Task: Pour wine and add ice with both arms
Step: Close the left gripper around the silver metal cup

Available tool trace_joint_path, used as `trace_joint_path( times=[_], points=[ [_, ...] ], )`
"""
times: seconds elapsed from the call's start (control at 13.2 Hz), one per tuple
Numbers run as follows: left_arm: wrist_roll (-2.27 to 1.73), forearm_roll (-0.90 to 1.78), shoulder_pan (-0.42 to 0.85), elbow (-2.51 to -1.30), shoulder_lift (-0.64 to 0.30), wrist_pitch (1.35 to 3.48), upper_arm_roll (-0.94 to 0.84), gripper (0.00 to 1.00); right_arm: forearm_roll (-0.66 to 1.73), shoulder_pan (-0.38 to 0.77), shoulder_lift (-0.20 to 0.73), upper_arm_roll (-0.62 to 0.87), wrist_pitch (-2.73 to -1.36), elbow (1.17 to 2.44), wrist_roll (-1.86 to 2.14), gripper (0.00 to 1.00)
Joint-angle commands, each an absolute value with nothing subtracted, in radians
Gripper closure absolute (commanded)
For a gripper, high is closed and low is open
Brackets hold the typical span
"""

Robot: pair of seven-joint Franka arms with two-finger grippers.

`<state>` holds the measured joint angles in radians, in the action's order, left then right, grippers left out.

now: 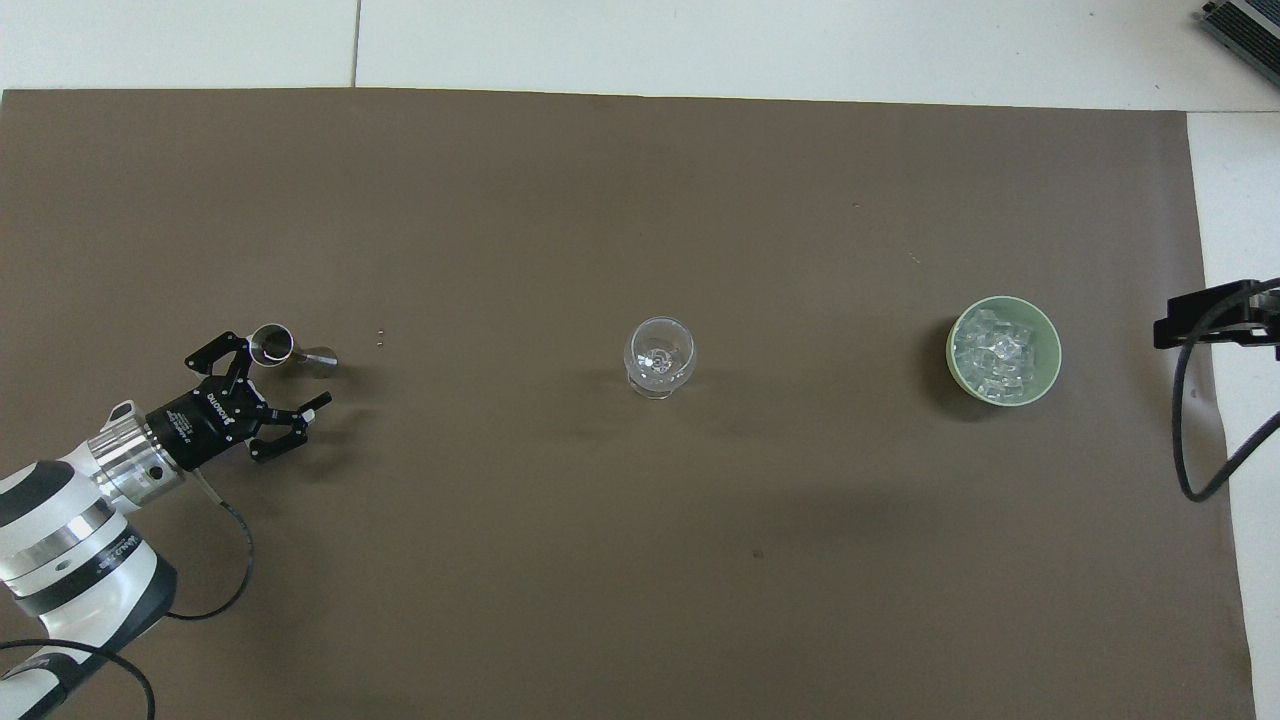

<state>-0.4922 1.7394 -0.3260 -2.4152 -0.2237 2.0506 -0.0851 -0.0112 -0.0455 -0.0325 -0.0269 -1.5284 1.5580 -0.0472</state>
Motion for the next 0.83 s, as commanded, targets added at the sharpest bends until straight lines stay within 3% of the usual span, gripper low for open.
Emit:
trace_joint_path(
  times=[0.0, 0.76],
  points=[
    [-0.474, 1.781, -0.313, -2.421, -0.222, 2.048, -0.077, 0.00, -0.005, -0.054, -0.051, -0.021, -1.516, 1.569, -0.028, 0.00],
    [-0.462, 1.816, -0.316, -2.414, -0.218, 1.997, -0.075, 0.05, -0.005, -0.054, -0.051, -0.021, -1.516, 1.569, -0.028, 0.00]
  ],
)
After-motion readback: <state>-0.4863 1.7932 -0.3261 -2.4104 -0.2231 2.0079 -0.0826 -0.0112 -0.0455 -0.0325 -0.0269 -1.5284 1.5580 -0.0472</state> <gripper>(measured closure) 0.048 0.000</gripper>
